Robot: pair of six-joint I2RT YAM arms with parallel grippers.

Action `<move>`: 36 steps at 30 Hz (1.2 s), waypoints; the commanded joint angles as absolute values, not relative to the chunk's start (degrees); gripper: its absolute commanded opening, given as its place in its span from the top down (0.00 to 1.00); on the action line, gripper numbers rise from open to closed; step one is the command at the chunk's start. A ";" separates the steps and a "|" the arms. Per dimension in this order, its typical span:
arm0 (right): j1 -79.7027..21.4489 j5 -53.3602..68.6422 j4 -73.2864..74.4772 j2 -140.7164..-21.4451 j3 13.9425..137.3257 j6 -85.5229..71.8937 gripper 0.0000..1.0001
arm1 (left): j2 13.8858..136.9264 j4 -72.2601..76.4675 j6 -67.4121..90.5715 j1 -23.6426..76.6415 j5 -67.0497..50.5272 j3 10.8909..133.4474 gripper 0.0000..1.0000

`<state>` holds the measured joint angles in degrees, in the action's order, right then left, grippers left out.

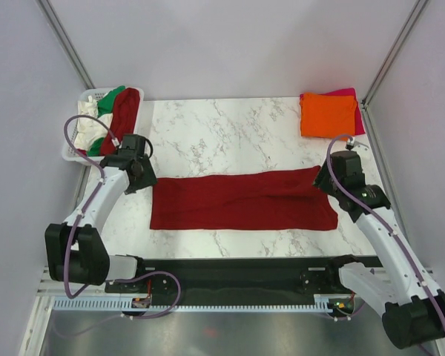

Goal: Fold and stack the t-shirts
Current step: Fold the tshirt

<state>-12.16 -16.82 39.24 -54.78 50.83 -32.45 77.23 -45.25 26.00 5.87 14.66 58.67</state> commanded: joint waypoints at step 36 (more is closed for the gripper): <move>-16.60 -7.21 19.94 -120.09 82.22 -43.86 0.03 | 92.74 -43.24 44.37 28.82 12.13 52.22 0.43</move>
<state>-14.61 -8.73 20.43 -109.27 71.29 -42.83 94.96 -43.35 39.22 25.69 14.57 56.45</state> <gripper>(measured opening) 0.971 0.576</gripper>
